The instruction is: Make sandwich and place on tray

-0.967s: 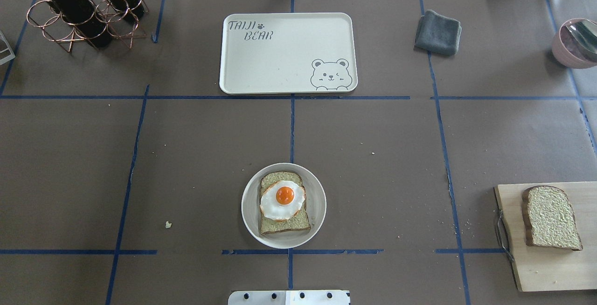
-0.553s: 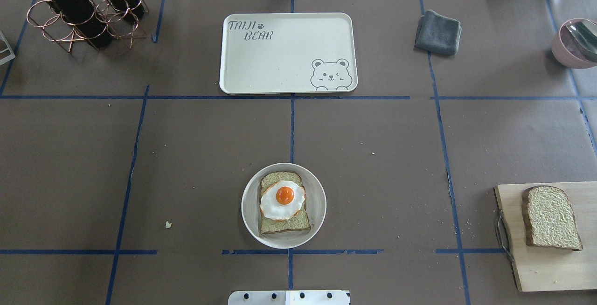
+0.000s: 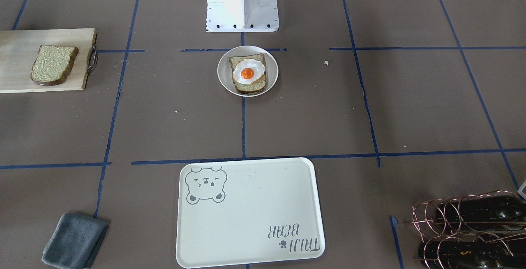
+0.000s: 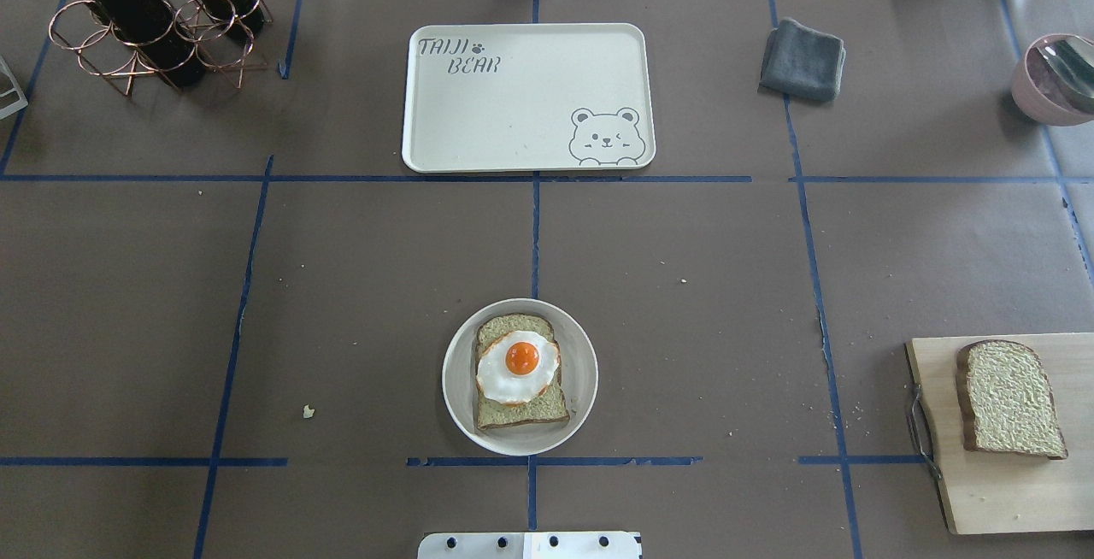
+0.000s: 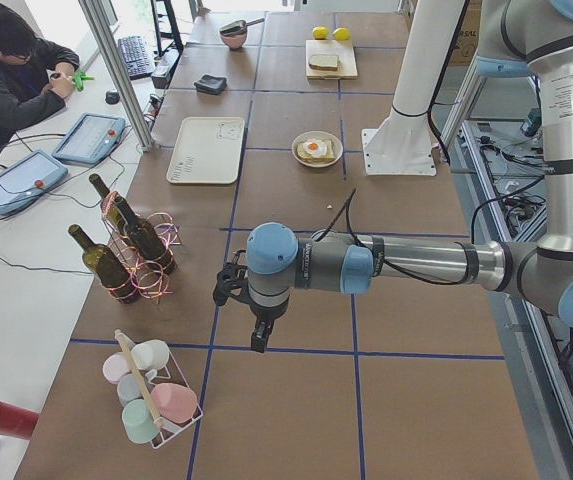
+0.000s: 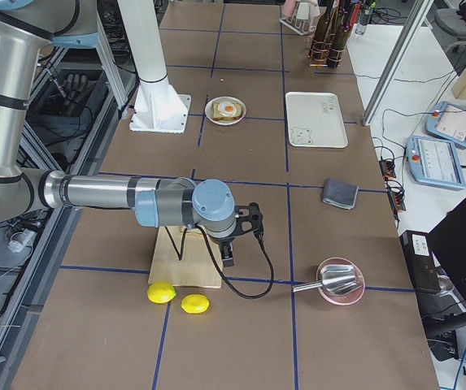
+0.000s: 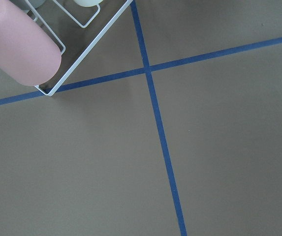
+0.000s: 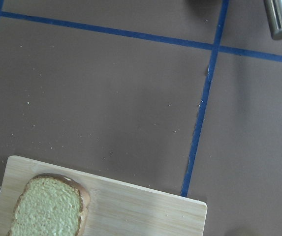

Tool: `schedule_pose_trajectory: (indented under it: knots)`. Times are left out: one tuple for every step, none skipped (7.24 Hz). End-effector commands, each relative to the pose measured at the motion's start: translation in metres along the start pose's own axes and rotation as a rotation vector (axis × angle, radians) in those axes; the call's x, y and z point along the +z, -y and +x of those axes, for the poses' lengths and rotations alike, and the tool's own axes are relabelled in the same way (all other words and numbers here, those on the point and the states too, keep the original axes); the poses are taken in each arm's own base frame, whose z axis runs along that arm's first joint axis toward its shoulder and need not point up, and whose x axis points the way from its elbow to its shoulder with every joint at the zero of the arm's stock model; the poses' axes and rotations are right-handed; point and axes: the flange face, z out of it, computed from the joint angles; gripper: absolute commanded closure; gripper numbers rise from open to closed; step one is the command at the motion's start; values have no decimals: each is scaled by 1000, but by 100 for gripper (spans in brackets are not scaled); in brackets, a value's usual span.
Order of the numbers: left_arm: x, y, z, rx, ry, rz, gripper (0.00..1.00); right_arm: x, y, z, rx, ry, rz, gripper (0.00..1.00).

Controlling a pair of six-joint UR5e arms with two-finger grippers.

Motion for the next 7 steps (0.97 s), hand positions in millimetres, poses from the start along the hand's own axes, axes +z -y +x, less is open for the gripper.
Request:
schedule_pose_trajectory:
  knots:
    - [1, -1, 0, -3, -7, -1, 0, 30, 6, -49, 113, 67, 28, 0]
    - [1, 0, 1, -3, -8, -1, 0, 57, -3, -77, 170, 92, 1, 0]
    - [0, 0, 1, -2, -8, 1, 0, 74, -11, -93, 183, 74, 15, 0]
    - [1, 0, 1, -1, -11, 0, 0, 89, -31, -93, 150, 47, 31, 0]
    - [1, 1, 2, -1, -13, 1, 0, 99, -40, -94, 167, 67, 46, 1]
    - [1, 1, 2, -1, -13, 1, 0, 129, -64, -63, 141, 75, 39, 2]
    - [0, 1, 2, 0, -12, 2, 0, 142, -79, -49, 126, 117, 67, 4]
